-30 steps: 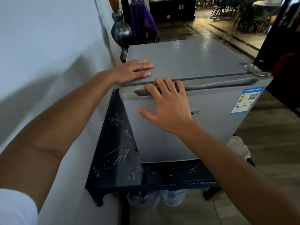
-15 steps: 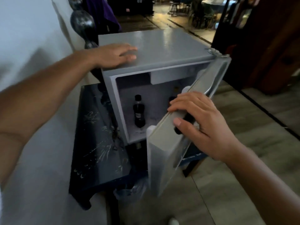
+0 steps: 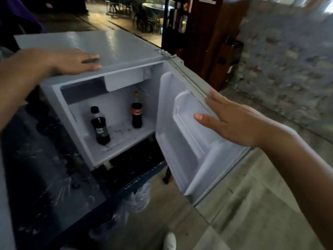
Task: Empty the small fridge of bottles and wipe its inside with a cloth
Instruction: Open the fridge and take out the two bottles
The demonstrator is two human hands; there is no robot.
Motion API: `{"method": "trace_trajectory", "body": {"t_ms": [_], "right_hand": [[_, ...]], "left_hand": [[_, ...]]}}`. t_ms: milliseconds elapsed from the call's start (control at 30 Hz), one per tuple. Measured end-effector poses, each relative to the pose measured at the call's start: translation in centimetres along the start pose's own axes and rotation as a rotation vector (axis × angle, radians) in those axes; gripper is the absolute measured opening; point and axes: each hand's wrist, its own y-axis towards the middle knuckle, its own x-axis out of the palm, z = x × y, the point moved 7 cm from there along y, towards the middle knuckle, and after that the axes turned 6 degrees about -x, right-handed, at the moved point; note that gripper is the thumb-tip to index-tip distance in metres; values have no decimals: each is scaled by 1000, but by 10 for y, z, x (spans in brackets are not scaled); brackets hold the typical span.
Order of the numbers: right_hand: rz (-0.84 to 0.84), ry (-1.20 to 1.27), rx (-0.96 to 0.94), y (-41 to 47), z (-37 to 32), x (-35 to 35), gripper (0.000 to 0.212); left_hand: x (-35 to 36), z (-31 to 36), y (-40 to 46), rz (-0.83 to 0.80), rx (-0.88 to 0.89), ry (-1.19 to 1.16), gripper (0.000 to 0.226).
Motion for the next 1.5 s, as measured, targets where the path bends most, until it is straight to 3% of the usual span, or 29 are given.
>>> {"method": "trace_trajectory", "body": {"t_ms": [133, 267, 500, 867, 1300, 1500], "right_hand": [[109, -173, 152, 11, 37, 12, 98], [266, -365, 311, 30, 64, 27, 98], [451, -375, 497, 63, 107, 35, 85], [727, -301, 474, 89, 148, 37, 67], [820, -163, 369, 103, 181, 34, 66], [807, -152, 263, 93, 155, 41, 67]], "left_hand": [[0, -7, 15, 83, -1, 58, 98], [9, -1, 17, 113, 5, -14, 87], [8, -1, 15, 166, 11, -43, 94], [6, 3, 9, 209, -5, -35, 86], [2, 6, 2, 285, -7, -127, 60], [-8, 20, -26, 570, 55, -128, 49]]}}
